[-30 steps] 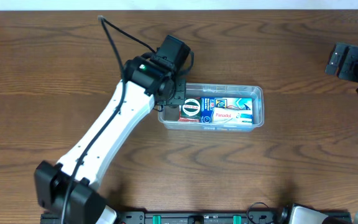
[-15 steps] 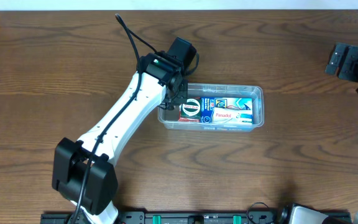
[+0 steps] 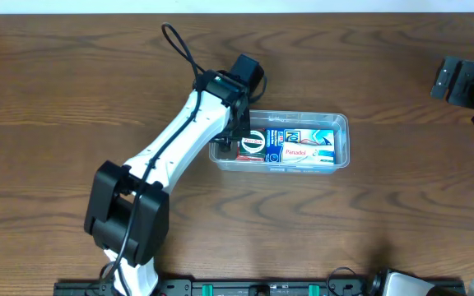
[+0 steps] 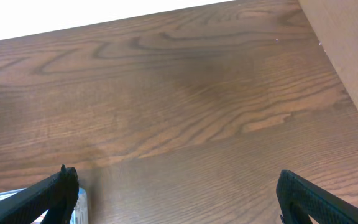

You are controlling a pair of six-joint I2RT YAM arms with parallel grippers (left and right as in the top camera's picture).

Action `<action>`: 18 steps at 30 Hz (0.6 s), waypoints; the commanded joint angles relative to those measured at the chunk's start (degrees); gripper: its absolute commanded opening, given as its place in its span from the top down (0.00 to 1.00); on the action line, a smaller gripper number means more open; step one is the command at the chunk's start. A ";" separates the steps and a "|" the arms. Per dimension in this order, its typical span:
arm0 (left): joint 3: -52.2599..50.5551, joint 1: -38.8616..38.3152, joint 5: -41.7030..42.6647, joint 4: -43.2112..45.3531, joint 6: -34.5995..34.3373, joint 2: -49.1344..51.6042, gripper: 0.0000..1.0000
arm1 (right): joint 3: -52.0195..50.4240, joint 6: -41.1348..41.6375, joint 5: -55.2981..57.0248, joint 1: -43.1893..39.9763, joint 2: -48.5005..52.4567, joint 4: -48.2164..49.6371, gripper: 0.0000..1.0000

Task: Pack container
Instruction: 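Carry the bottle with left gripper over the container's left end, then lower the bottle upright into the container and open left gripper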

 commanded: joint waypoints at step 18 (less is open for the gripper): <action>-0.68 -0.09 -0.44 -0.20 -4.42 1.33 0.46 | 0.09 0.98 0.20 -0.35 0.11 -0.04 0.01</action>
